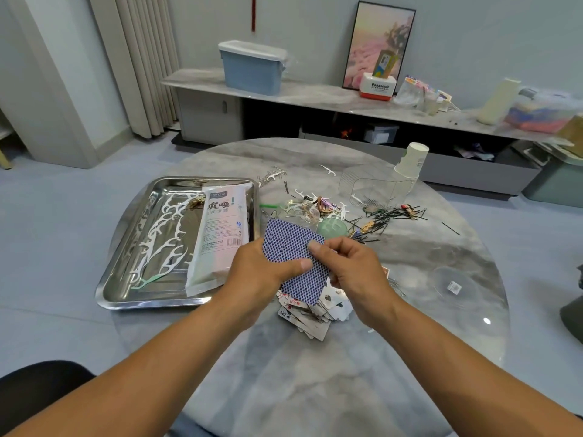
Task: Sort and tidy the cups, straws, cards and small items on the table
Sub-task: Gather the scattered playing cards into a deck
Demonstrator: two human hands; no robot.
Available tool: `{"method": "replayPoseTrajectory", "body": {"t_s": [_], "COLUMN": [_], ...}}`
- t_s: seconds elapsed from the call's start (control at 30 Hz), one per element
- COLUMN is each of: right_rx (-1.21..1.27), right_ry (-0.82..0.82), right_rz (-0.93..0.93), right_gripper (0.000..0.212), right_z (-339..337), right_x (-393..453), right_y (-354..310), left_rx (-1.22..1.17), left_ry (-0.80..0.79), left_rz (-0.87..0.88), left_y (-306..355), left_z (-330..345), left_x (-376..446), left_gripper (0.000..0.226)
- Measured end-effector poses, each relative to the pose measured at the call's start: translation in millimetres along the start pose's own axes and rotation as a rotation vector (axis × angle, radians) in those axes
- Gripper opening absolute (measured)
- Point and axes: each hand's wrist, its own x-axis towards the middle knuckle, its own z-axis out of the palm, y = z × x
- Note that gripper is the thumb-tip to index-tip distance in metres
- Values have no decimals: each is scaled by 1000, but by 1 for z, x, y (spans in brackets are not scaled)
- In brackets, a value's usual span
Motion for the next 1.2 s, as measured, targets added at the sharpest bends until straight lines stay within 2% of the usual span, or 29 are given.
{"method": "replayPoseTrajectory", "body": {"t_s": [0.1, 0.17, 0.23, 0.33, 0.37, 0.47, 0.6, 0.67, 0.7, 0.8, 0.87, 1.0, 1.13, 1.2], "right_rx": [65, 18, -33, 114, 161, 183, 76, -39, -143, -611, -871, -1255, -1353, -1361], "right_ry": [-68, -87, -82, -91, -125, -241, -111, -7, 31, 95, 98, 47, 43, 25], "right_rz": [-8, -26, 14, 296, 377, 424, 362, 338, 308, 184, 141, 135, 147, 185], "right_gripper": [12, 10, 25, 66, 69, 57, 55, 56, 55, 49, 44, 47, 60, 70], "right_z": [-6, -9, -10, -13, -14, -15, -17, -21, -23, -29, -30, -24, -18, -15], "right_x": [1, 2, 1, 4, 5, 4, 12, 16, 17, 17, 16, 14, 16, 16], "right_y": [0, -1, 0, -1, -3, -4, 2, 8, 11, 20, 27, 37, 42, 43], "left_rx": [74, 103, 165, 365, 431, 605, 636, 665, 640, 452, 371, 297, 164, 113], "left_ry": [-52, -57, -15, 62, 71, 41, 68, 89, 98, 77, 64, 49, 50, 34], "left_rz": [7, 28, 84, 262, 338, 503, 474, 378, 264, -121, -278, -429, -516, -544], "left_y": [-2, -4, -5, -8, -9, -14, -14, -15, -14, -15, -20, -27, -28, -28], "left_z": [2, 2, 1, 0, 0, 3, 3, 1, 0, 2, 6, 8, 12, 13], "left_x": [0, 0, 2, 3, 3, 0, -2, -1, -1, -6, -11, -12, -10, -9], "left_gripper": [34, 27, 22, 21, 26, 40, 53, 66, 69, 64, 65, 69, 63, 51]}}
